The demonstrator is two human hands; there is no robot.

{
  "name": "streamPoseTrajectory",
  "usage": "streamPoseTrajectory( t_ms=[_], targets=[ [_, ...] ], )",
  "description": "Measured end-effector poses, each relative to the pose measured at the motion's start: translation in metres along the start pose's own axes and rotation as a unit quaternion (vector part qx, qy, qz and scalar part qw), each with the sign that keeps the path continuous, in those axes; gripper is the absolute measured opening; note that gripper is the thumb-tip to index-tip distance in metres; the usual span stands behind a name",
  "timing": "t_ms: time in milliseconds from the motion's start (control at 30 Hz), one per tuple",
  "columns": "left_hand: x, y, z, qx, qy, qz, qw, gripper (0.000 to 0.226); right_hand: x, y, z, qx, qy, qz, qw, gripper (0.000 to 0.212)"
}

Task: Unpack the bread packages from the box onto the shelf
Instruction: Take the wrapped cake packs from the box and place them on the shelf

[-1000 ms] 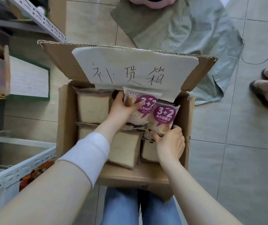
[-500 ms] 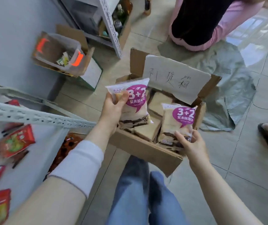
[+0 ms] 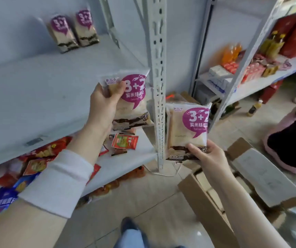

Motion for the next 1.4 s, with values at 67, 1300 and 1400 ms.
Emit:
streamPoseTrajectory(
  t_ms=[67, 1300, 1400],
  targets=[
    [0.016, 0.018, -0.054, 0.006, 0.042, 0.018, 0.999, 0.014, 0.026, -0.023, 0.050, -0.005, -0.036, -0.021, 0.999, 0.013],
    [0.422, -0.059, -0.239, 0.029, 0.279, 0.095, 0.955, 0.041, 0.518, -0.132, 0.330, -0.271, -0.037, -0.161, 0.948, 0.039],
    [0.421, -0.057, -0.237, 0.018, 0.266, 0.095, 0.959, 0.037, 0.510, -0.132, 0.330, -0.271, -0.022, -0.154, 0.950, 0.049]
  ],
)
Point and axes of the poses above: each hand's wrist, its own x-axis towards the middle knuckle, its own z-axis out of the palm, y = z × x, the point moved 7 cm from there along x, towards the middle knuckle, and after that the axes turned 7 degrees about -y, right-handed, at the moved point
